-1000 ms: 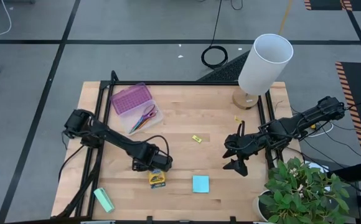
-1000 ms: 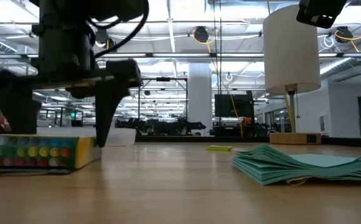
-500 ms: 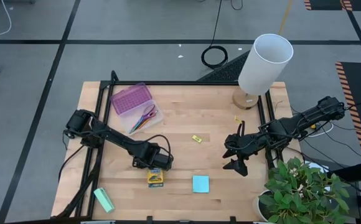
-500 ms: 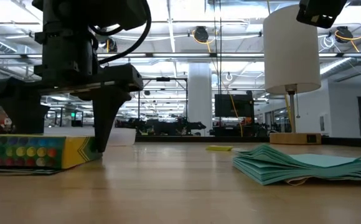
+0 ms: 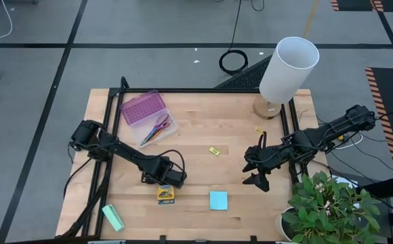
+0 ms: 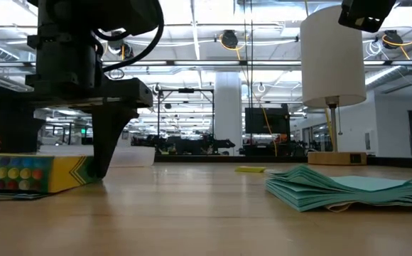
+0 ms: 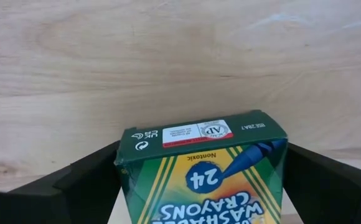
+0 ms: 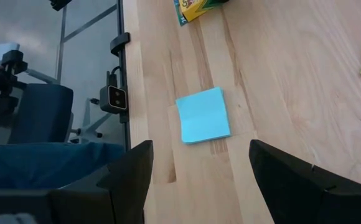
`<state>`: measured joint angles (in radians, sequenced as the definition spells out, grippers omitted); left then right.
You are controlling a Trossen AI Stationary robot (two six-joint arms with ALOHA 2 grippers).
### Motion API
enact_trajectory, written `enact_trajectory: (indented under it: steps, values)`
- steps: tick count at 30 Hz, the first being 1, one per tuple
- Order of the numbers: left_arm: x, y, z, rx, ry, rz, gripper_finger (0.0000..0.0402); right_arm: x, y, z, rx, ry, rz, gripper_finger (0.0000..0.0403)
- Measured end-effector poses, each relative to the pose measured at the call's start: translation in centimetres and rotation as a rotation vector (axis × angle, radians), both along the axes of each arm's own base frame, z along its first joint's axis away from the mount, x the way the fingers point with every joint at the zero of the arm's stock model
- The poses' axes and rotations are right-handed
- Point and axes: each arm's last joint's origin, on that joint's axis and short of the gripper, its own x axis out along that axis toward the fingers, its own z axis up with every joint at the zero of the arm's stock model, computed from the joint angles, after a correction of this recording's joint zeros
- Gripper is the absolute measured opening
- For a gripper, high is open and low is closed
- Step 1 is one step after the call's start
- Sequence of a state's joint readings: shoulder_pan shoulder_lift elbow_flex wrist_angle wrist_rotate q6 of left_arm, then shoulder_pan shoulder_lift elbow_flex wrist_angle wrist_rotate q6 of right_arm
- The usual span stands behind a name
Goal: Pack school essentials
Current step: Put the crayon box into the supply box
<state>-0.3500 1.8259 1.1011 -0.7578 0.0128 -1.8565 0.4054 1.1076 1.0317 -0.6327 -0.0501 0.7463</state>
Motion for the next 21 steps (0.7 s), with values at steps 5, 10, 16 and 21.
enact_trajectory:
  steps: [5, 10, 16, 21]
  values:
    - [-0.02, 0.07, 0.00, 0.009, 0.001, 0.002, 0.0392, 0.00, 0.00, 0.00, -0.001, -0.001, 0.001, 0.0258]
    - [-0.10, 0.13, -0.01, 0.020, 0.008, 0.003, 0.0392, 0.00, -0.01, 0.00, -0.002, -0.001, -0.005, 0.0258]
    - [-0.03, 0.18, -0.01, 0.039, -0.004, -0.010, 0.0392, 0.03, -0.07, 0.00, -0.005, -0.002, -0.033, 0.0258]
    - [-0.06, 0.26, -0.02, 0.032, 0.004, -0.007, 0.0392, 0.03, -0.07, 0.00, -0.001, 0.001, -0.037, 0.0258]
